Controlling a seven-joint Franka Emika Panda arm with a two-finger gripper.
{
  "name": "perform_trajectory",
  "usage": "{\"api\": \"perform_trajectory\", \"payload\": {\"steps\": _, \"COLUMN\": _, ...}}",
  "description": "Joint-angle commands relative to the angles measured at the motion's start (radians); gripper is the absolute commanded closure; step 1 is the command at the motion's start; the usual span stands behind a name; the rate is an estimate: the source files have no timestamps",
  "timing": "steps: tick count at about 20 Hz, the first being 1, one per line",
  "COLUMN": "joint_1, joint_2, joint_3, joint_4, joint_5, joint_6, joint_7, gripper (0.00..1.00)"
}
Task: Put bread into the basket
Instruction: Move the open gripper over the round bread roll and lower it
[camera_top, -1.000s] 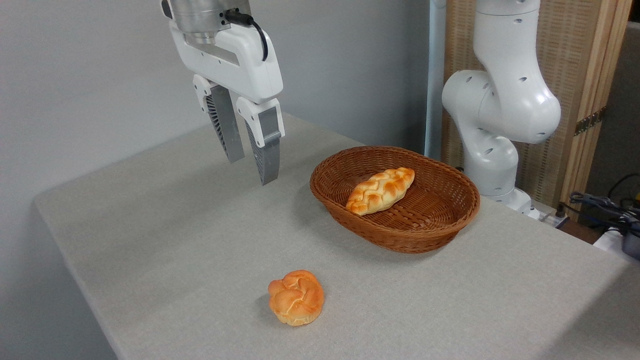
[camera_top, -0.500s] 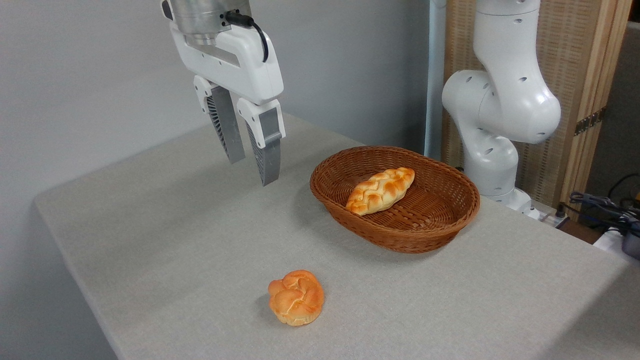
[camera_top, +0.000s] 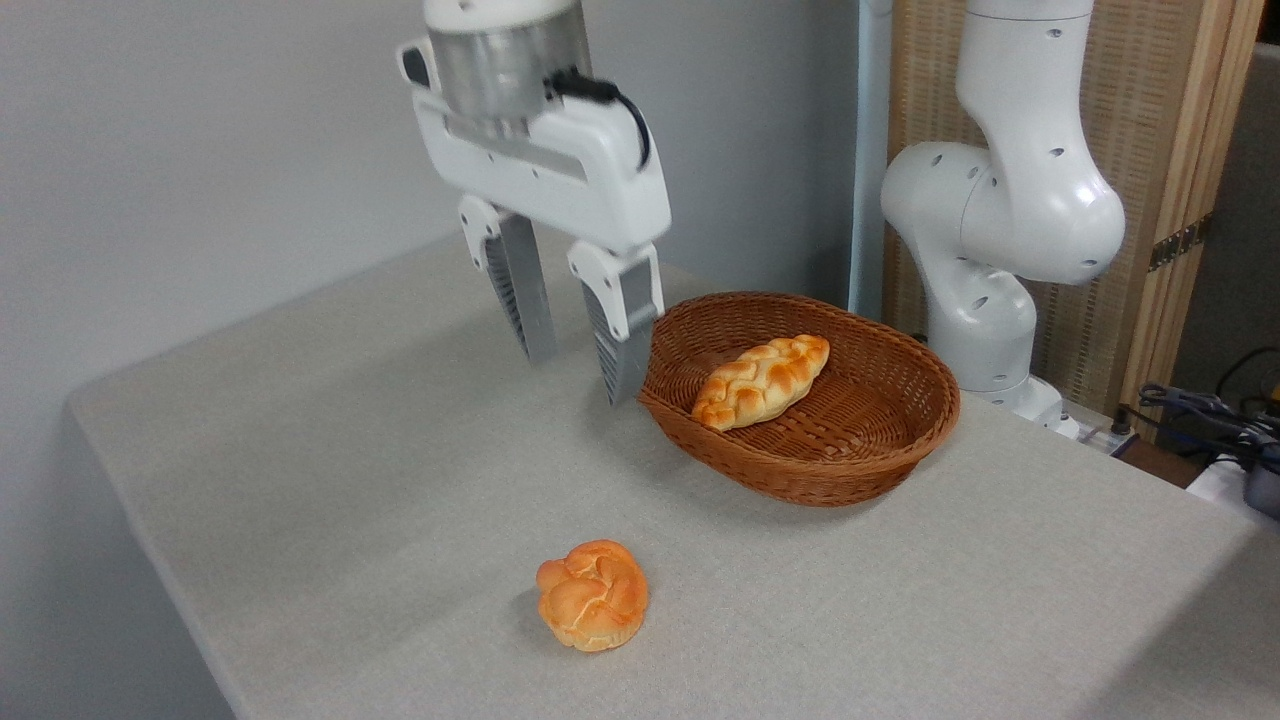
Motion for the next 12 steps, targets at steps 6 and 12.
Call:
{"api": "perform_trajectory", "payload": {"steps": 6, "joint_1": 0.002, "joint_2": -0.014, "joint_3": 0.005, "joint_4": -0.234, "joint_5": 0.014, "joint_6": 0.294, "joint_7": 0.008, "gripper": 0.0}}
{"api": "perform_trajectory", "payload": {"steps": 12, "joint_1": -0.004, "joint_2": 0.004, "joint_3": 0.005, "joint_4": -0.354, "joint_5": 0.015, "joint_6": 0.487, "joint_7": 0.009, "gripper": 0.0}}
